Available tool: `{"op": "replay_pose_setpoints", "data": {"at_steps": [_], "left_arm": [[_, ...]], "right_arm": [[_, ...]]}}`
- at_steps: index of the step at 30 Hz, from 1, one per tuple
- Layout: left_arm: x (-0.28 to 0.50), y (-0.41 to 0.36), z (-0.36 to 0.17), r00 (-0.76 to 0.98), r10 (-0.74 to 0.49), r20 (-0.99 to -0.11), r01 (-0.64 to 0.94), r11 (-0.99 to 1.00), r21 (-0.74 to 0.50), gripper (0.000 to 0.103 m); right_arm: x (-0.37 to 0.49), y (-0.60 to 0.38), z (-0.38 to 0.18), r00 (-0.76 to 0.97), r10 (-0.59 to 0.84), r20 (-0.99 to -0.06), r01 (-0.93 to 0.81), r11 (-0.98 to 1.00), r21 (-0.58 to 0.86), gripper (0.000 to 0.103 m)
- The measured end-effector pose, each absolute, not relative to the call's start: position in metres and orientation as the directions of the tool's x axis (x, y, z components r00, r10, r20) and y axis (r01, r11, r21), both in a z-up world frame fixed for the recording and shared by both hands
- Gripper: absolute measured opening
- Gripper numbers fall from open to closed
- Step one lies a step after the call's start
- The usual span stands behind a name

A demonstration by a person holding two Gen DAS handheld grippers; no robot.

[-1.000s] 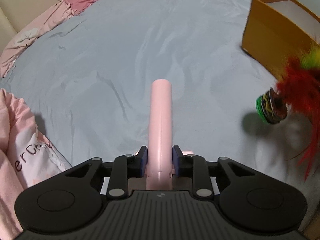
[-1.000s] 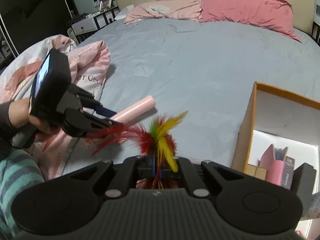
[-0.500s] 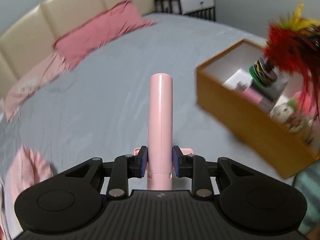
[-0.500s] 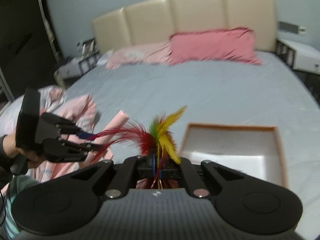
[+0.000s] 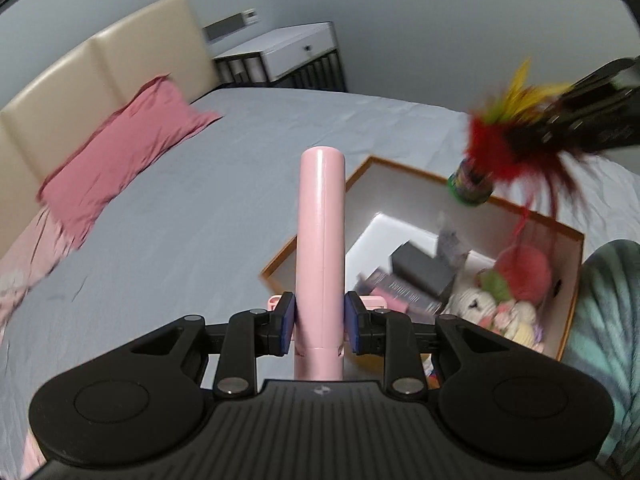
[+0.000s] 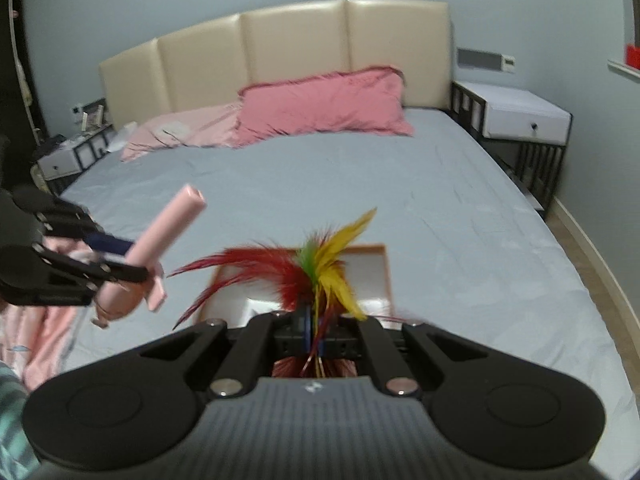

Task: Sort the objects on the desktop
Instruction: 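Carry the selfie stick and feather toy over the orange box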

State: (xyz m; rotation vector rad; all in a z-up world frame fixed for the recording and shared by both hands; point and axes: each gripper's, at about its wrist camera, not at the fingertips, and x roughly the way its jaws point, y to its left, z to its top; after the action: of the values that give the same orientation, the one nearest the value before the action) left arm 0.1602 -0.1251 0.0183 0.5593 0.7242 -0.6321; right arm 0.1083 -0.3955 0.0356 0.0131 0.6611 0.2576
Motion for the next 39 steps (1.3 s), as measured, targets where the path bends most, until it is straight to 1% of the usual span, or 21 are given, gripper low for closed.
{"op": "replay_pose_setpoints", "data": {"at_steps": [6,11,17,22,23,25,26,27,28,29,32,36,39], "left_arm": [[0.168,-0.164,0.006,0.558,-0.327,-0.763,0.735,0.62,0.273,0.03],[0.18,-0.187,-0.008,0.542,-0.304,-0.784,0.76,0.576,0.302,0.03],[0.189,-0.209,-0.027,0.533,-0.272,-0.801,0.787,0.508,0.351,0.03],[0.196,-0.222,-0.041,0.528,-0.263,-0.808,0.8,0.473,0.368,0.03],[0.198,-0.223,-0.042,0.527,-0.261,-0.809,0.802,0.468,0.372,0.03],[0.201,-0.227,-0.047,0.522,-0.257,-0.813,0.809,0.452,0.376,0.03],[0.202,-0.228,-0.049,0.521,-0.256,-0.815,0.812,0.443,0.38,0.03],[0.204,-0.229,-0.05,0.522,-0.253,-0.814,0.814,0.433,0.387,0.03],[0.206,-0.231,-0.053,0.527,-0.248,-0.813,0.815,0.418,0.401,0.03],[0.207,-0.233,-0.055,0.533,-0.241,-0.811,0.814,0.407,0.414,0.03],[0.211,-0.24,-0.061,0.548,-0.23,-0.804,0.815,0.365,0.45,0.03],[0.22,-0.246,-0.068,0.551,-0.221,-0.805,0.819,0.33,0.47,0.03],[0.229,-0.253,-0.076,0.558,-0.207,-0.803,0.817,0.307,0.488,0.03]], "right_arm": [[0.132,-0.409,-0.009,0.713,0.198,-0.672,-0.203,0.976,0.073,0.003],[0.155,-0.409,-0.041,0.669,0.198,-0.717,-0.212,0.975,0.072,0.003],[0.176,-0.399,-0.066,0.622,0.191,-0.759,-0.258,0.966,0.032,0.004],[0.181,-0.389,-0.078,0.586,0.182,-0.789,-0.306,0.952,-0.008,0.005],[0.18,-0.387,-0.077,0.584,0.186,-0.79,-0.321,0.947,-0.015,0.006],[0.178,-0.384,-0.074,0.586,0.181,-0.79,-0.344,0.938,-0.04,0.016],[0.178,-0.384,-0.072,0.585,0.192,-0.788,-0.358,0.933,-0.039,0.018],[0.177,-0.384,-0.07,0.586,0.202,-0.785,-0.368,0.929,-0.035,0.023],[0.177,-0.384,-0.067,0.589,0.208,-0.781,-0.375,0.926,-0.037,0.03],[0.177,-0.385,-0.063,0.597,0.204,-0.776,-0.375,0.926,-0.045,0.034],[0.181,-0.386,-0.05,0.621,0.207,-0.756,-0.386,0.92,-0.065,0.035],[0.194,-0.385,-0.031,0.654,0.215,-0.726,-0.407,0.908,-0.098,0.035],[0.209,-0.377,-0.028,0.652,0.21,-0.728,-0.428,0.895,-0.125,0.035]]}}
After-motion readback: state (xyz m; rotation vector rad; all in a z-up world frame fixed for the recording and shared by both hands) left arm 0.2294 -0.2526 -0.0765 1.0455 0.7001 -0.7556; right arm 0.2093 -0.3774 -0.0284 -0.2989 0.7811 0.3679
